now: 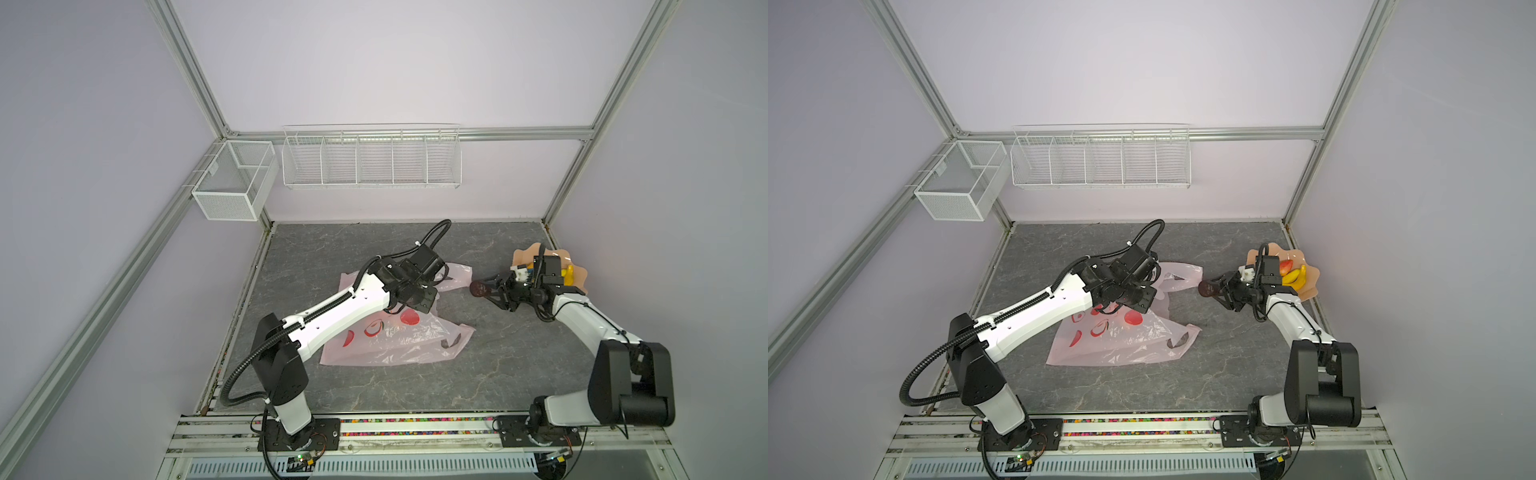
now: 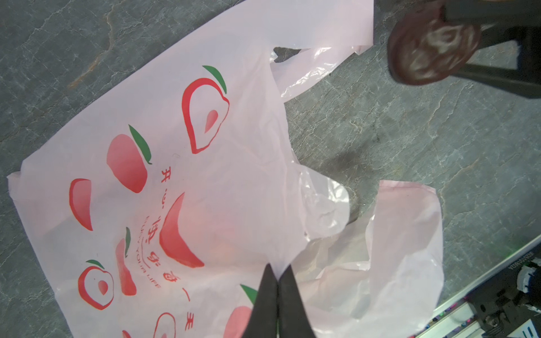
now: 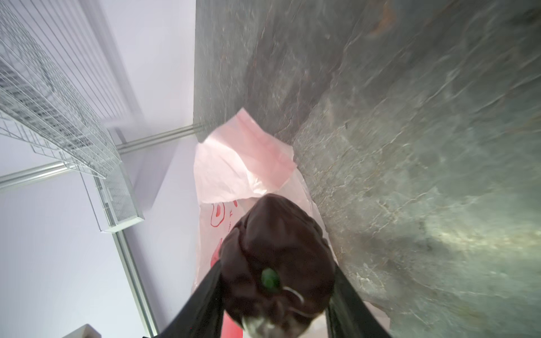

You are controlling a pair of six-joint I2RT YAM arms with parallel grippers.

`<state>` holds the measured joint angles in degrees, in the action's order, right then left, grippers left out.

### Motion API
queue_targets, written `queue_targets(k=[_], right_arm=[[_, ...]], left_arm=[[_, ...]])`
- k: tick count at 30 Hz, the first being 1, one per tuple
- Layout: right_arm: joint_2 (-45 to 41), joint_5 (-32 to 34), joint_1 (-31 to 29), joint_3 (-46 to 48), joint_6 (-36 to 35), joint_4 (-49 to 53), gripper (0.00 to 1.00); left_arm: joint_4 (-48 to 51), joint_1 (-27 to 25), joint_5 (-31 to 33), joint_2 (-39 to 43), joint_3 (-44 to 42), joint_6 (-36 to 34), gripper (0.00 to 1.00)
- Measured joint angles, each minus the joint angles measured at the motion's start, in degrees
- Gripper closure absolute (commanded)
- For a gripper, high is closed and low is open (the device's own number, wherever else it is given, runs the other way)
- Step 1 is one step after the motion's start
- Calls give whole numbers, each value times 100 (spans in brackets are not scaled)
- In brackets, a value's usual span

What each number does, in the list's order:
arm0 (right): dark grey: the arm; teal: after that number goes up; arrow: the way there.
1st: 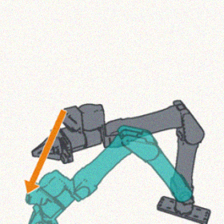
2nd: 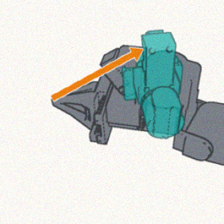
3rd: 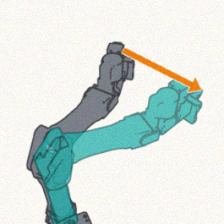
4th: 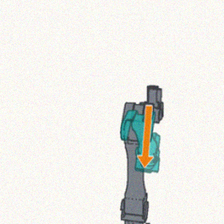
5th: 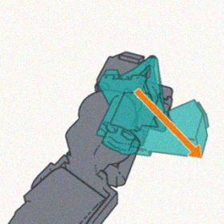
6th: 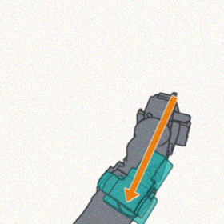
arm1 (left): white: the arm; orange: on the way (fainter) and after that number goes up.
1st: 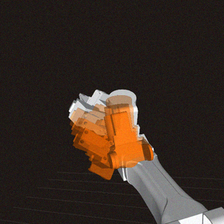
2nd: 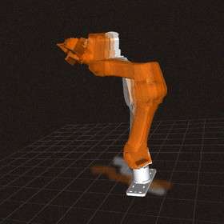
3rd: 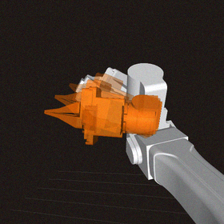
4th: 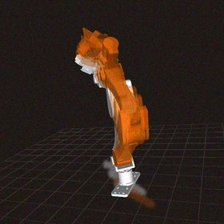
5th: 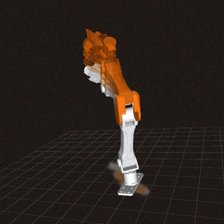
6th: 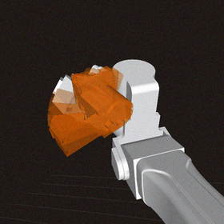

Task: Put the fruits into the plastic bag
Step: 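Carry the dark brown fruit with the right gripper into the bag's mouth, then lower the dark brown fruit into the bag and open the right gripper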

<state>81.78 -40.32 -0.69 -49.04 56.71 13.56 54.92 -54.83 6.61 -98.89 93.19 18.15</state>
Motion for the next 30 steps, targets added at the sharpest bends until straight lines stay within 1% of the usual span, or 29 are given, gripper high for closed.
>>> queue_targets(k=[5, 14, 30], right_arm=[[63, 66, -721, 81, 424, -468, 64], [247, 251, -1746, 197, 953, -1073, 65], [1128, 520, -3056, 332, 1891, -2439, 66]], left_arm=[[-2, -24, -20, -2, 46, 2, 100], [-17, -44, -26, -55, 63, 4, 100], [-22, -63, -26, -96, 164, 4, 100]])
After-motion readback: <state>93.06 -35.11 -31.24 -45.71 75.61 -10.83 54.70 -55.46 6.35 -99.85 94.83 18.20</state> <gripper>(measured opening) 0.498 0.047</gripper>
